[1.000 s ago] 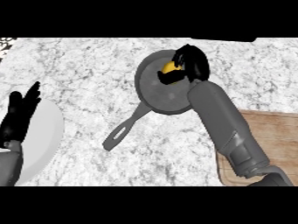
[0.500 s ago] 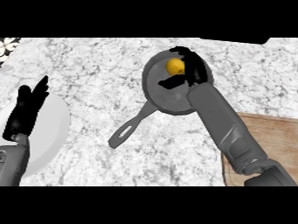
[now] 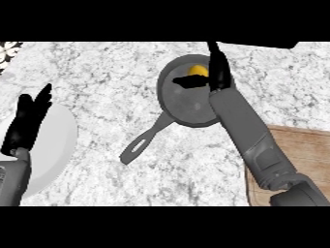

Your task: Pick the lemon from the cutting board and place it in the pan

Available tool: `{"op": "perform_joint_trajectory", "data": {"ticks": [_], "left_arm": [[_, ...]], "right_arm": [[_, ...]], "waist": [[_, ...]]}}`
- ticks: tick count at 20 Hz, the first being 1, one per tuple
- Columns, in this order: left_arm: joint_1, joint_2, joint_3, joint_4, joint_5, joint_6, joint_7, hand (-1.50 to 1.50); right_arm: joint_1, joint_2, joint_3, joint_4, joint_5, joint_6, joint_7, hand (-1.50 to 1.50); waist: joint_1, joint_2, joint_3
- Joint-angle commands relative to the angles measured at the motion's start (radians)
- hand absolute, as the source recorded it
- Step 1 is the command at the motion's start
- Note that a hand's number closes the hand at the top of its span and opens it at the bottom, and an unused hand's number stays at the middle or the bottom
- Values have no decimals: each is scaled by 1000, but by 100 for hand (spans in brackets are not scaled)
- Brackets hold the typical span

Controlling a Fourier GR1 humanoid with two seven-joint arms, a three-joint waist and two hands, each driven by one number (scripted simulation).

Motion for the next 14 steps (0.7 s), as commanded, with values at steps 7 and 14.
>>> {"op": "perform_joint_trajectory", "data": {"ticks": [7, 14], "left_arm": [[56, 8, 35, -37, 5, 25, 20, 0], [142, 34, 85, -13, 22, 17, -54, 0]], "right_arm": [[34, -47, -110, 16, -101, -60, -103, -150], [116, -162, -111, -128, -147, 92, -73, -150]], "waist": [[-84, -27, -2], [-125, -43, -3]]}}
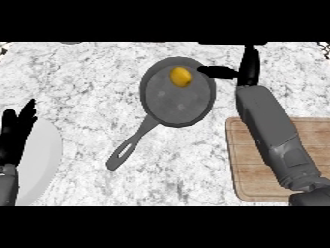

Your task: Pick the lemon from the cutting board and place it in the pan

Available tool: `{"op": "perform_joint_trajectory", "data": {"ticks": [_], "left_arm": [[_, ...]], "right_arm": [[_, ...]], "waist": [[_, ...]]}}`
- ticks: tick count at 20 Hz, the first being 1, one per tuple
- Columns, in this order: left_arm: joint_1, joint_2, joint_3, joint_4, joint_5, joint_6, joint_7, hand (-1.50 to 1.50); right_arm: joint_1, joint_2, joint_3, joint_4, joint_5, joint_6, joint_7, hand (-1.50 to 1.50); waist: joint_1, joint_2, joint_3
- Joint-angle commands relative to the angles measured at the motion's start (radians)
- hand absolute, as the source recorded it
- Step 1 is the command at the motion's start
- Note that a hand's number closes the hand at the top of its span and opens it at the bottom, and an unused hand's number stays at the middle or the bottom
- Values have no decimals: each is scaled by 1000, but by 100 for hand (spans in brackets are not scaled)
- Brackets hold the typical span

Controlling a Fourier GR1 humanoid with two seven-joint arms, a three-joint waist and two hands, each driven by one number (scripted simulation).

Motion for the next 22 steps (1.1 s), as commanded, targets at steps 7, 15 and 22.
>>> {"op": "perform_joint_trajectory", "data": {"ticks": [7, 15, 22], "left_arm": [[12, 5, 18, -23, 7, 1, 37, 0], [2, 22, 40, -2, 19, -15, 14, 0], [-56, -26, -11, -20, -36, 33, 83, 0]], "right_arm": [[288, -169, 44, -340, -65, 300, 79, -150], [562, -365, -1, -653, -181, 553, 168, -150], [716, -404, -30, -916, -243, 616, 281, -150]], "waist": [[-47, -16, -1], [-39, -10, -1], [-26, -6, -1]]}}
